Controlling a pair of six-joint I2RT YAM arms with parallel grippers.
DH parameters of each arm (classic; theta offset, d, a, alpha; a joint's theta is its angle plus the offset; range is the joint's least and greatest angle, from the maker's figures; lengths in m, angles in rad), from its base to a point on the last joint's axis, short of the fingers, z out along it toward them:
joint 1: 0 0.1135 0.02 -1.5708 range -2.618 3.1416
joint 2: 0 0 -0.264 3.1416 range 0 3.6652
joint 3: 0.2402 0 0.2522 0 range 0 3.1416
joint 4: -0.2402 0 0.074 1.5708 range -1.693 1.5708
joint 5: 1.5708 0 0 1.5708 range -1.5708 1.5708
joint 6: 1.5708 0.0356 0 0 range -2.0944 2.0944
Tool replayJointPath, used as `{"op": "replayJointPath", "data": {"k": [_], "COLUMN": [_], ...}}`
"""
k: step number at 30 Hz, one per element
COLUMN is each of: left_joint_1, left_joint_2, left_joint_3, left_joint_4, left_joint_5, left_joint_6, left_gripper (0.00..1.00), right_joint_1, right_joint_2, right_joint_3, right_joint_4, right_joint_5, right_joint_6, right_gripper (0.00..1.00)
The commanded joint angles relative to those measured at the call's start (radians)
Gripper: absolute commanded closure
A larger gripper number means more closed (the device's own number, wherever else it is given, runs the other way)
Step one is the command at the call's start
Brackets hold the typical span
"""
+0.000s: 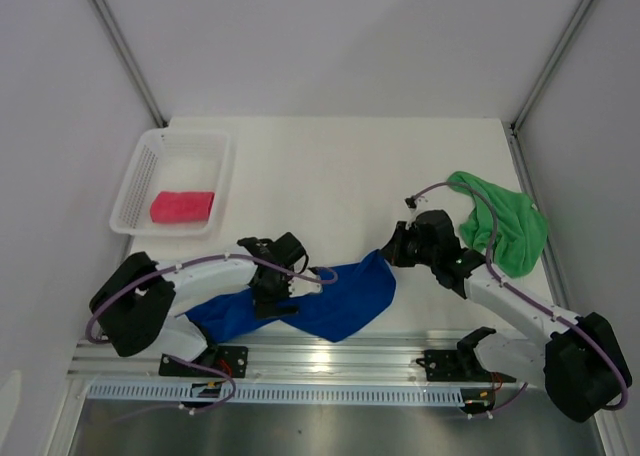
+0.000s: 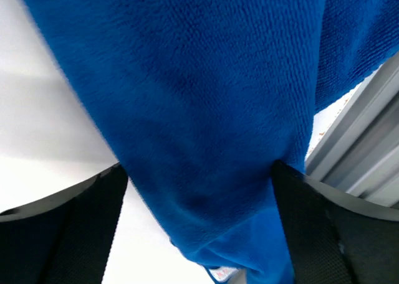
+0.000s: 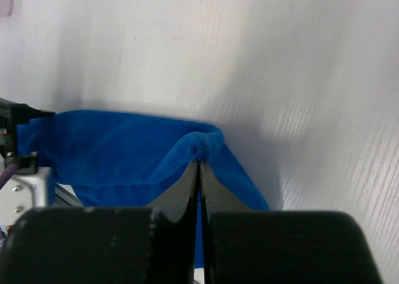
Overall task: Roll the towels
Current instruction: Flatten the towel
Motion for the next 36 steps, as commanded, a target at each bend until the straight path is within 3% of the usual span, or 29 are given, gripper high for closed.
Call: {"op": "replayJointPath", "data": {"k": [1, 3, 4, 5, 6, 7, 12, 14, 15, 16, 19, 21, 22, 27, 29, 32, 36], "left_joint_1": [-0.001, -0.001, -0.001, 0.000, 0.008, 0.016, 0.097, 0.111, 0.123, 0.128, 0.132, 0.131, 0.132, 0.134, 0.120, 0.039, -0.067], "left_joint_2": [0.099, 0.124, 0.137, 0.140, 0.141, 0.140, 0.193, 0.236, 0.300, 0.336, 0.422, 0.389, 0.356, 0.091, -0.016, -0.070, -0.037], "left_joint_3": [0.012, 0.012, 0.009, 0.012, 0.017, 0.028, 0.219, 0.328, 0.354, 0.412, 0.505, 0.534, 0.534, 0.482, 0.428, 0.289, 0.102], "left_joint_4": [0.094, 0.108, 0.120, 0.137, 0.157, 0.210, 0.379, 0.510, 0.544, 0.563, 0.582, 0.492, 0.453, 0.164, 0.111, 0.088, 0.242], "left_joint_5": [-0.133, -0.164, -0.185, -0.242, -0.274, -0.303, -0.419, -0.449, -0.465, -0.480, -0.494, -0.450, -0.413, -0.031, 0.116, 0.109, -0.004], "left_joint_6": [0.013, 0.013, 0.016, 0.023, 0.037, 0.043, 0.089, 0.123, 0.160, 0.174, 0.214, 0.177, 0.159, 0.069, 0.071, 0.118, 0.140], "left_gripper": [0.04, 0.39, 0.72, 0.92, 0.99, 0.99, 0.99, 0.91, 0.77, 0.51, 0.14, 0.10, 0.01, 0.01, 0.09, 0.13, 0.06], "right_joint_1": [-0.003, -0.003, -0.003, 0.000, 0.003, 0.015, 0.049, 0.066, 0.072, 0.075, 0.080, 0.078, 0.078, 0.077, 0.075, 0.067, 0.055], "right_joint_2": [-0.021, -0.024, -0.024, -0.022, -0.019, -0.016, 0.036, 0.080, 0.099, 0.134, 0.197, 0.209, 0.212, 0.177, 0.154, 0.133, 0.088], "right_joint_3": [-0.025, -0.032, -0.037, -0.052, -0.060, -0.069, -0.121, -0.124, -0.118, -0.117, -0.112, -0.112, -0.121, -0.149, -0.152, -0.160, -0.177], "right_joint_4": [0.078, 0.084, 0.087, 0.095, 0.107, 0.107, 0.251, 0.302, 0.346, 0.369, 0.437, 0.462, 0.471, 0.497, 0.477, 0.459, 0.448], "right_joint_5": [-0.023, -0.022, -0.023, -0.025, -0.026, -0.029, -0.039, -0.043, -0.043, -0.037, -0.031, -0.010, -0.002, 0.052, 0.060, 0.064, 0.064], "right_joint_6": [0.035, 0.038, 0.047, 0.052, 0.058, 0.070, 0.130, 0.167, 0.177, 0.191, 0.240, 0.271, 0.277, 0.299, 0.285, 0.274, 0.274], "right_gripper": [1.00, 1.00, 1.00, 1.00, 1.00, 1.00, 1.00, 1.00, 1.00, 1.00, 1.00, 1.00, 1.00, 1.00, 1.00, 1.00, 1.00]}}
